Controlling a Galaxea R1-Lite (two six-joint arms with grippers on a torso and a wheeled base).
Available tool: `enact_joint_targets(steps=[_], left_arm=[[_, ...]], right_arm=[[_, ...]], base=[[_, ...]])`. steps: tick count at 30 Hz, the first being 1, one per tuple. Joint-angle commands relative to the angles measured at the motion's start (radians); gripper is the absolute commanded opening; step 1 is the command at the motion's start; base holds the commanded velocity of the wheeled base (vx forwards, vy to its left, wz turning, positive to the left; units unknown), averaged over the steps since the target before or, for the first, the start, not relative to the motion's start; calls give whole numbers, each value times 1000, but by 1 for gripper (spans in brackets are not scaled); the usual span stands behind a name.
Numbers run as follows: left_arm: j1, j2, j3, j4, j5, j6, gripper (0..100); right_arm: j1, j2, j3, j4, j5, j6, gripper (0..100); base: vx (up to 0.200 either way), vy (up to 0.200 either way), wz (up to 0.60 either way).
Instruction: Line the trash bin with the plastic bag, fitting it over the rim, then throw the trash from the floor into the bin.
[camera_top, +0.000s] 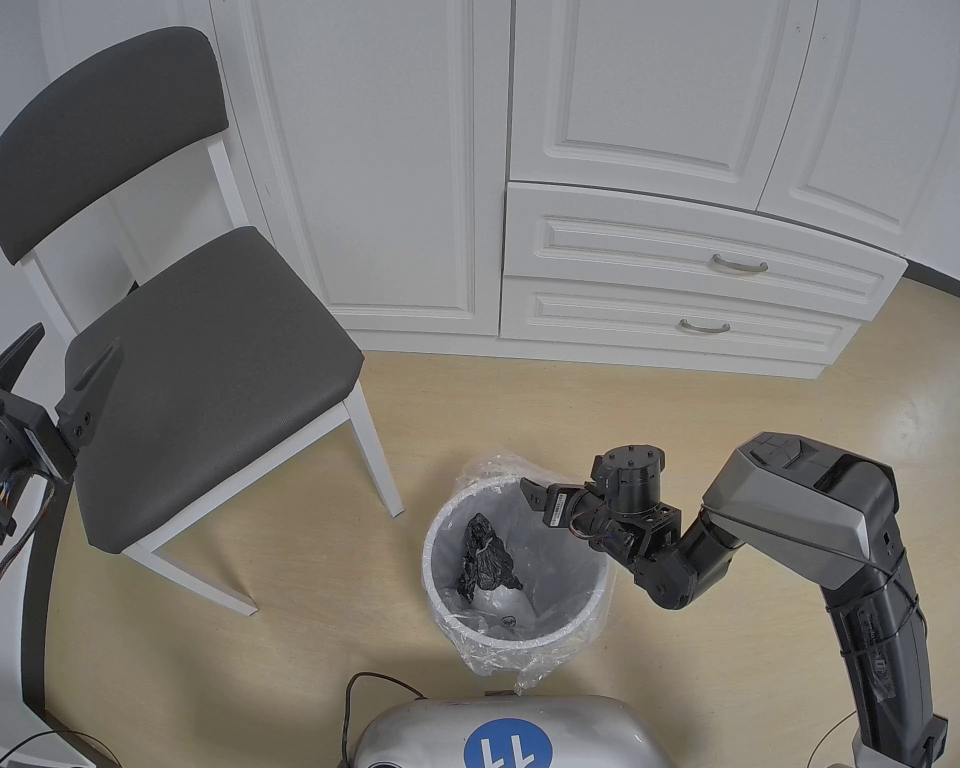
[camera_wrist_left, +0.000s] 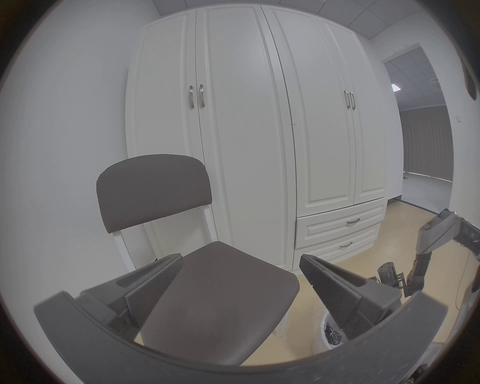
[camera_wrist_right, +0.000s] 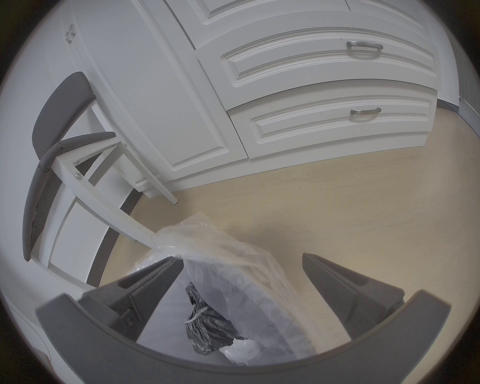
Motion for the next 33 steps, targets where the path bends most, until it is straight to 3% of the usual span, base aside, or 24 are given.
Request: enact_joint_targets(steps=[1, 6, 33], left_arm=[[0, 0, 0, 0, 0, 0, 100], [1, 1, 0, 0, 0, 0, 100], [0, 1, 0, 0, 0, 1, 100]], right_arm=[[-1, 32, -41, -2, -7, 11, 100], [-7, 38, -83, 2, -14, 55, 100], [-67, 106, -192, 61, -21, 60, 100]], base=[[0, 0, 0], [0, 0, 0], [0, 0, 0]])
